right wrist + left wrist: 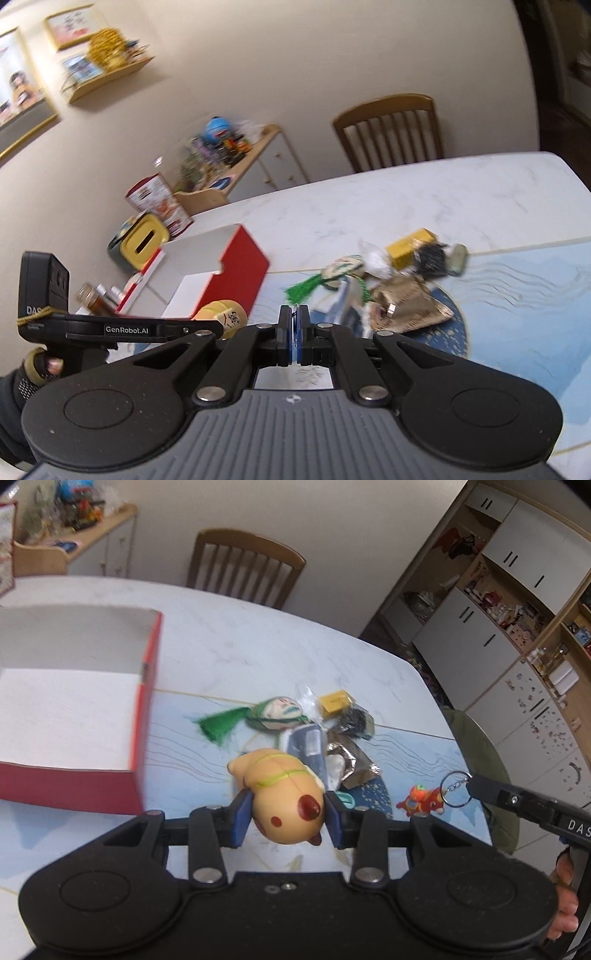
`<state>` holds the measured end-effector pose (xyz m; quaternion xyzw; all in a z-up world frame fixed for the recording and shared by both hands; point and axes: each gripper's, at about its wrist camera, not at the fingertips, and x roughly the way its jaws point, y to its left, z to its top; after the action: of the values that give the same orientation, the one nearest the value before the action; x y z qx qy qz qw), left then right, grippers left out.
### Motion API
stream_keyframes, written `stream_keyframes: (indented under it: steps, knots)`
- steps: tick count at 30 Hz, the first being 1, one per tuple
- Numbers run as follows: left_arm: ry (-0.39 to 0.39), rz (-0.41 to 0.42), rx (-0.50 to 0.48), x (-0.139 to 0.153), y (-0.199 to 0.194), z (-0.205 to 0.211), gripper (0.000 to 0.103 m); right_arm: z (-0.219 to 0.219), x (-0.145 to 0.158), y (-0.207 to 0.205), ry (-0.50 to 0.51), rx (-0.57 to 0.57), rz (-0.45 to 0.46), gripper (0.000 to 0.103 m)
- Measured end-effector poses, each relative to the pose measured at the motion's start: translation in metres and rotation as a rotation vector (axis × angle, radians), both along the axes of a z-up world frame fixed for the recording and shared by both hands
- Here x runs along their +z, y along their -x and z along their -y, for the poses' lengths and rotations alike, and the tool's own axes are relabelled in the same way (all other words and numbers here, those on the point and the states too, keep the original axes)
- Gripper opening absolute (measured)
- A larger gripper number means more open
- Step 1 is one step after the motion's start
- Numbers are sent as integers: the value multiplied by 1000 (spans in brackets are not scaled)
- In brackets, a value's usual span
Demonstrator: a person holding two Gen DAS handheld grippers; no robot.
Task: Organize objects
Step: 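Carry the pig toy and dragon keychain over the open cardboard box with both grippers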
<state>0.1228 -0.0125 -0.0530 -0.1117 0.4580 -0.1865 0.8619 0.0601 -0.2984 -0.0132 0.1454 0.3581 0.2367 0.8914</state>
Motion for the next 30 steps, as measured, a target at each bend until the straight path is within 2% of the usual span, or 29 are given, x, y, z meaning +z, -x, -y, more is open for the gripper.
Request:
stream_keyframes:
  steps: [8,15,22,30]
  knots:
    - [-24,41,26,24,7,-29,39,-54,29,-11,23,96,66,1]
    - [-25,64,30,35,-14,-72,39,-118,40,-43,25,136,79,1]
    - [-60,70,50,32,-46,-130,39,-190,34,-81,53,167,65,1]
    - [-117,25,60,10,-81,-178,39,-268,15,-113,87,220,35,1]
